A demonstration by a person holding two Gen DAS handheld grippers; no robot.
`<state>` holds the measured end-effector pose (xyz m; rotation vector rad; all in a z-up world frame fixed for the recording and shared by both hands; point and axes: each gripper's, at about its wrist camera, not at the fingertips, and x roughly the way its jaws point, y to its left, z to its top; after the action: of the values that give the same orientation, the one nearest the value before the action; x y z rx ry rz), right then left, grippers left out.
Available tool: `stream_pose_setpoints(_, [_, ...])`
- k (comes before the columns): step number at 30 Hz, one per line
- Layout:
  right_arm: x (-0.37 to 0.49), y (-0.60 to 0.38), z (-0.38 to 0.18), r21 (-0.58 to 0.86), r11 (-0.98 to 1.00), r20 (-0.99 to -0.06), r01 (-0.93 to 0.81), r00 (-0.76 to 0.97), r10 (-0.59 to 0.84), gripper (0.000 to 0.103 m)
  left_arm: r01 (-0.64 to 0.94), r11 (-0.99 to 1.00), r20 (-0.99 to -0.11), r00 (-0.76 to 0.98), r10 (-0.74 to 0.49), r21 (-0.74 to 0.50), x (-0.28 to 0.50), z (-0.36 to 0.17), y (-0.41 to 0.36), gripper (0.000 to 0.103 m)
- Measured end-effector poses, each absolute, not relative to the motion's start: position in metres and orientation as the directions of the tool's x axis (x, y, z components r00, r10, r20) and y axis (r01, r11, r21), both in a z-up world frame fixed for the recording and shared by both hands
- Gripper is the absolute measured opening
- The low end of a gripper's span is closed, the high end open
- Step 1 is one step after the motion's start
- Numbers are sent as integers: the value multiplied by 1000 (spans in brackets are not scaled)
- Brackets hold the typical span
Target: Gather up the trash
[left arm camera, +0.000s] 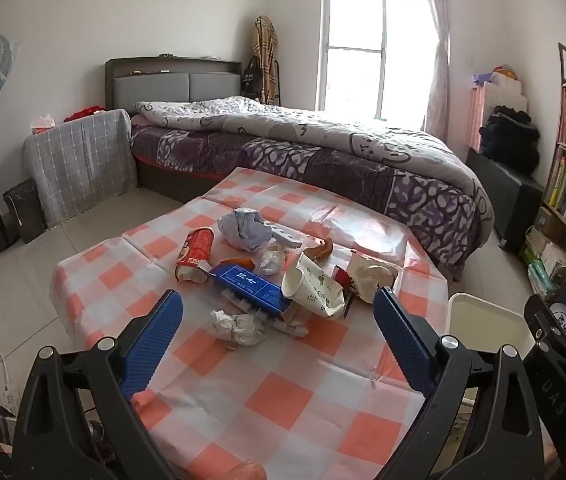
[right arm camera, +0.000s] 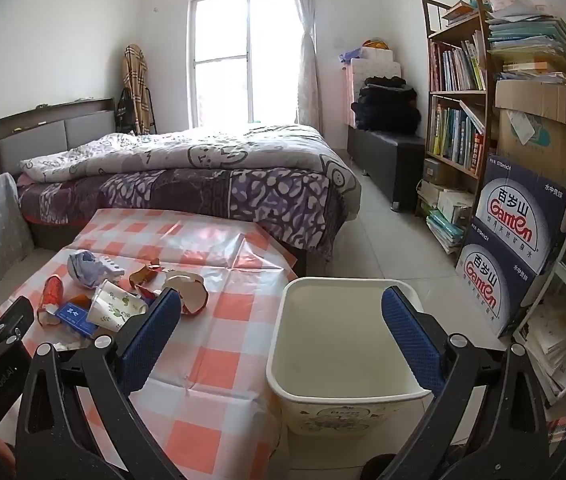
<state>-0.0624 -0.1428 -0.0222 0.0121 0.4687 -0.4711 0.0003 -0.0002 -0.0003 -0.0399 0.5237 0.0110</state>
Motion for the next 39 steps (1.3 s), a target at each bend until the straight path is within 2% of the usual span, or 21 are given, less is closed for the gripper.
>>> stream_pose_setpoints(39, [-66, -149, -27, -86, 894, -462, 440, 777, -427, 96, -19, 999, -498, 867, -2, -37, 1, -1, 1, 93])
